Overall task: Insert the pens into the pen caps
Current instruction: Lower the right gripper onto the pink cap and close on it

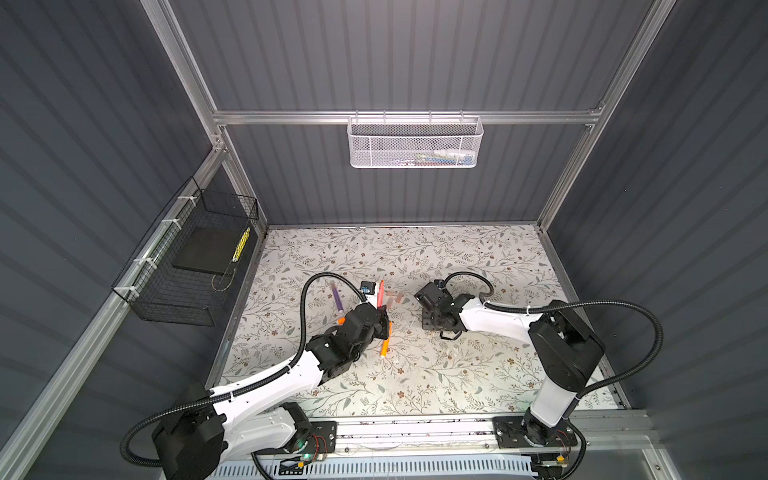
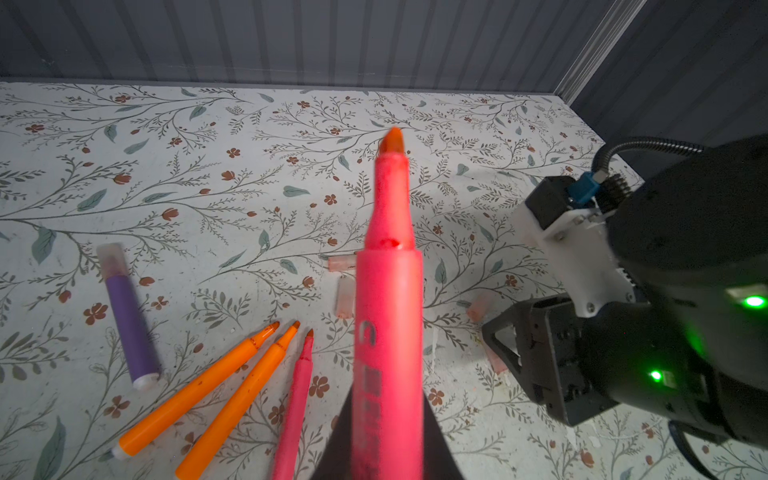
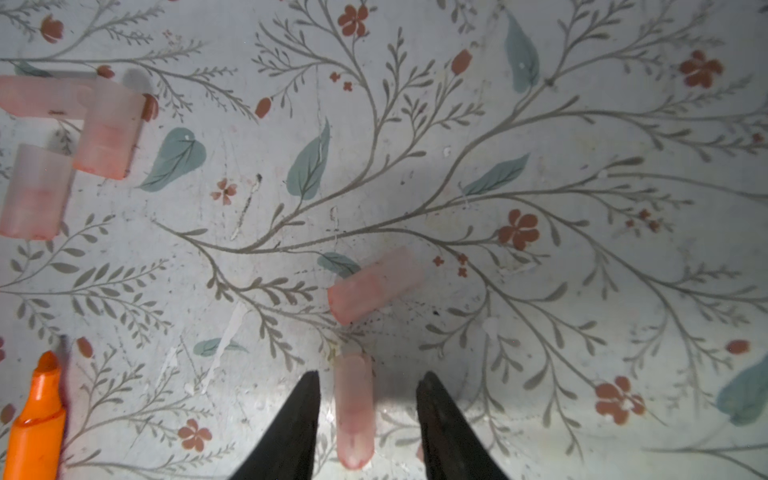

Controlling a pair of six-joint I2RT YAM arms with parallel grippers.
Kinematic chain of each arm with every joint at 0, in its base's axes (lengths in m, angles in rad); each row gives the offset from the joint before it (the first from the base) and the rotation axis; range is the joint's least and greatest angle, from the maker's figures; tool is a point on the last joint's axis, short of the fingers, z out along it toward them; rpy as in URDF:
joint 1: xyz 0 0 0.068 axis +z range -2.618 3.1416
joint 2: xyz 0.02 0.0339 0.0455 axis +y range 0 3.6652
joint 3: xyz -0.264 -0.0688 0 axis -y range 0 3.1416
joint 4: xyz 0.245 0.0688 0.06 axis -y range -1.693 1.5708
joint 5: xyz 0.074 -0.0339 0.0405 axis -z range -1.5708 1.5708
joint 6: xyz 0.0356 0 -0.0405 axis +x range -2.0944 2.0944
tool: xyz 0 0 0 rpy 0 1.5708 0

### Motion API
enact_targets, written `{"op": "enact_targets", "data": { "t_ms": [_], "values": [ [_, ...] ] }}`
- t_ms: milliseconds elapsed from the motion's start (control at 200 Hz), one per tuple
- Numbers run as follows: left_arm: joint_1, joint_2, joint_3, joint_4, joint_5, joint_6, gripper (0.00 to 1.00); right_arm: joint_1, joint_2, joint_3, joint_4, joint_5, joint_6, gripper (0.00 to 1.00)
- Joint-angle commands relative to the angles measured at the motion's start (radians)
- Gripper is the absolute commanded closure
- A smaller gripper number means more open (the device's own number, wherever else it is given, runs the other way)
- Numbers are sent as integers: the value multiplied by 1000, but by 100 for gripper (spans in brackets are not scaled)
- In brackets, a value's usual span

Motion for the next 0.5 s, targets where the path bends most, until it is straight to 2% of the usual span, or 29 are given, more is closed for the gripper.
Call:
{"op": "enact_targets", "data": {
  "t_ms": [0,235,495],
  "values": [
    [2,7,1,16,8,16,100,4,34,34,-19,-3,-12,60],
    [2,6,1,16,9,16,100,4,66,55,-54,-9,-15,67],
    [2,6,0,17,13,15,100,12,91,65,-67,-15,-21,68]
  ]
}}
